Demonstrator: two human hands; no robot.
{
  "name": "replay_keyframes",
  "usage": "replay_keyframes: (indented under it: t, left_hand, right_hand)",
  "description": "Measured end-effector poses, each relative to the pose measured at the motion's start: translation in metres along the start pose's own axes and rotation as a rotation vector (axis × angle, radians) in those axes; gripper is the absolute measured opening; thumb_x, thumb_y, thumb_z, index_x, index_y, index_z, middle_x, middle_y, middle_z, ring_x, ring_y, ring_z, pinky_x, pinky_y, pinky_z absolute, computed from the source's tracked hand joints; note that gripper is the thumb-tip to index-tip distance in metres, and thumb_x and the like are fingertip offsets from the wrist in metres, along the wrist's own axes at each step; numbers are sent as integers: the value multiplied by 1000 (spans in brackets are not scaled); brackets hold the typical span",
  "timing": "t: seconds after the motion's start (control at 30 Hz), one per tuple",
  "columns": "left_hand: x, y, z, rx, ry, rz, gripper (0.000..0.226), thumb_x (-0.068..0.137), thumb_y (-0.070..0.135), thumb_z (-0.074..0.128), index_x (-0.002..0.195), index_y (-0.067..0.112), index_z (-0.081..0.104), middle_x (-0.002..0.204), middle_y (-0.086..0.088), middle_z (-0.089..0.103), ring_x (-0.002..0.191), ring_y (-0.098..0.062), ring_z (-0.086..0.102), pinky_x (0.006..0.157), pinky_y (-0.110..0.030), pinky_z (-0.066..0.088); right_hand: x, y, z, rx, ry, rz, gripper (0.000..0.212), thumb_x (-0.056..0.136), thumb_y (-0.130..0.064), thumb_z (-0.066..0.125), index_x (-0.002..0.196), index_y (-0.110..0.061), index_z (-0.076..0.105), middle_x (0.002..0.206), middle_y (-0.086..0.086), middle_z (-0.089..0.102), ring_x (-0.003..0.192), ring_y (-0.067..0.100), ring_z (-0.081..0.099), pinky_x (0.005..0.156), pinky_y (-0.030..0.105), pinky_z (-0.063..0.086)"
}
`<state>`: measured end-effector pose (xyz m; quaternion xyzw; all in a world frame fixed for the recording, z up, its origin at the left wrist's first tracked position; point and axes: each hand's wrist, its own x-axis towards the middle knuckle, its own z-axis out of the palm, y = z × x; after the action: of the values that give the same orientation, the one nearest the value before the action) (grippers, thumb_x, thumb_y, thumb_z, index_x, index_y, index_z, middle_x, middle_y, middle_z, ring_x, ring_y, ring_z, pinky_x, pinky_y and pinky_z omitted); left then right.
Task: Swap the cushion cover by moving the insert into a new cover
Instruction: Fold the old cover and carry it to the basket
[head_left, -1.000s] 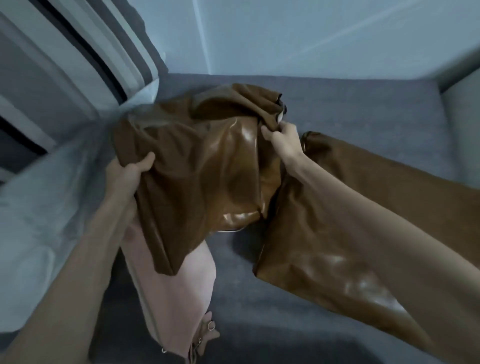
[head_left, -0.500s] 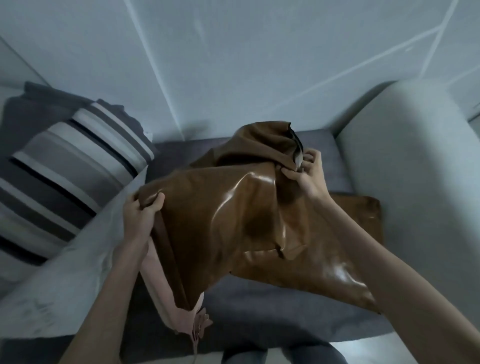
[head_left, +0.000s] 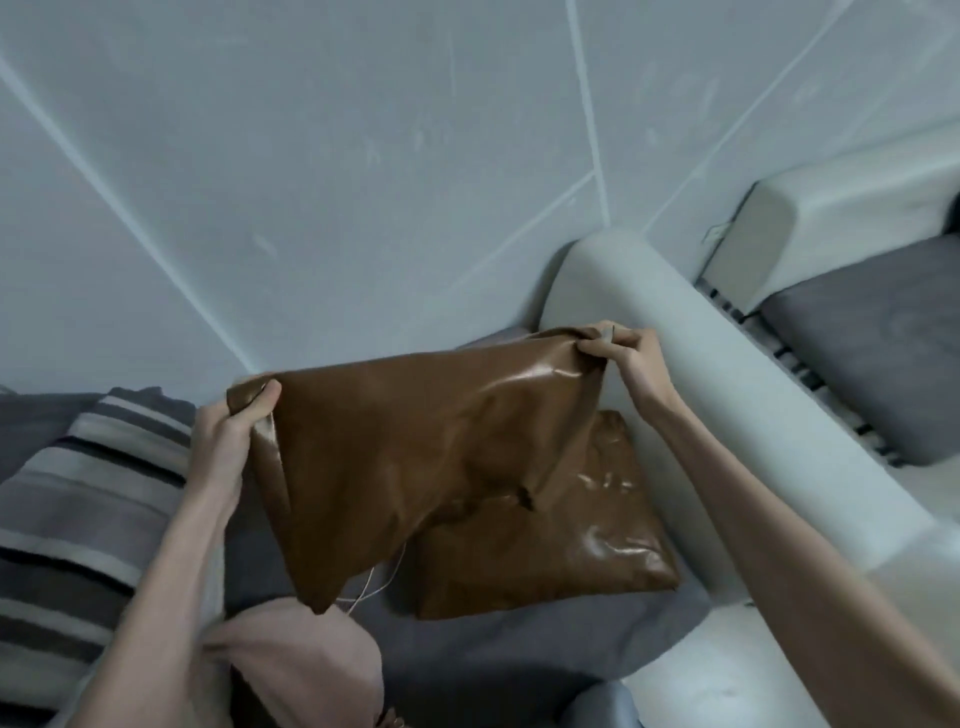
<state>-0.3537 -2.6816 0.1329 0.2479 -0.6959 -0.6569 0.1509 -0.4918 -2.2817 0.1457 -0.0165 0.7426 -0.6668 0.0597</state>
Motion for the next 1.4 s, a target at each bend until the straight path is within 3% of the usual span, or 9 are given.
replay_keyframes:
  t: [0.13, 0.27, 0.37, 0.53, 0.67, 0.77, 0.87, 1.13, 1.4]
  left_hand:
    - [3, 25, 28, 152, -164, 6, 22, 74, 48, 73, 90, 34, 75, 85, 10, 75, 85, -15, 70, 80, -33, 51]
    - [4, 27, 66, 319, -445, 37, 42, 70, 53, 76, 109, 39, 68, 109, 15, 71, 103, -7, 66, 95, -38, 48]
    - [-7, 22, 101, 452, -590, 74, 49, 62, 52, 80, 108, 38, 67, 108, 13, 71, 105, -10, 65, 96, -40, 49]
    - [-32, 18, 169, 659, -431, 173, 58, 64, 33, 80, 115, 14, 58, 111, -9, 68, 107, -33, 61, 92, -44, 48]
    - [-70, 38, 230, 748, -328, 224, 71, 66, 28, 80, 128, 12, 49, 117, -16, 65, 110, -39, 58, 91, -41, 46]
    - [-110, 54, 276, 754, -360, 337, 60, 72, 25, 75, 125, 12, 50, 115, -14, 66, 107, -38, 59, 86, -36, 45]
    - [-159, 63, 320, 755, -448, 446, 51, 80, 22, 67, 126, 8, 49, 117, -16, 65, 107, -38, 60, 87, -36, 46]
    - [-321, 65, 417, 569, -871, 498, 56, 90, 42, 59, 134, 13, 43, 128, -10, 59, 117, -30, 54, 89, -28, 38]
    - [-454, 36, 469, 551, -1262, 488, 106, 65, 73, 67, 148, 23, 24, 147, 0, 44, 132, -21, 46, 106, -41, 44]
  right_hand:
    - [-28, -14, -35, -97, 82, -22, 29, 85, -20, 70, 56, -21, 69, 56, -11, 64, 56, -2, 58, 52, 8, 39]
    - [-58, -24, -66, -204, 148, -37, 23, 85, -43, 67, 64, -34, 69, 62, -15, 66, 58, -6, 59, 52, 5, 40]
    - [-80, -23, -91, -250, 103, -52, 16, 81, -46, 69, 87, -31, 70, 82, -14, 72, 74, -4, 66, 60, 5, 44]
    - [-110, -17, -121, -531, 76, -93, 62, 72, -45, 78, 126, -38, 48, 110, -22, 62, 99, -3, 59, 84, 14, 45]
    - [-134, -12, -140, -593, 279, -101, 58, 72, -34, 75, 122, -27, 48, 106, -6, 66, 95, 14, 63, 83, 34, 52]
    - [-159, -10, -160, -550, 478, -114, 49, 70, -20, 71, 115, -23, 50, 95, -7, 65, 87, 15, 62, 74, 23, 49]
    - [-188, -5, -183, -474, 664, -138, 46, 70, -10, 67, 111, -22, 51, 90, -8, 65, 80, 9, 59, 64, 3, 40]
    - [-285, 7, -257, -367, 935, -140, 35, 76, -3, 63, 103, -22, 51, 89, -11, 61, 82, 5, 58, 71, 6, 45]
    - [-381, 23, -324, -287, 1019, -72, 34, 78, -2, 58, 103, -25, 49, 86, -11, 62, 78, 3, 62, 64, 10, 46]
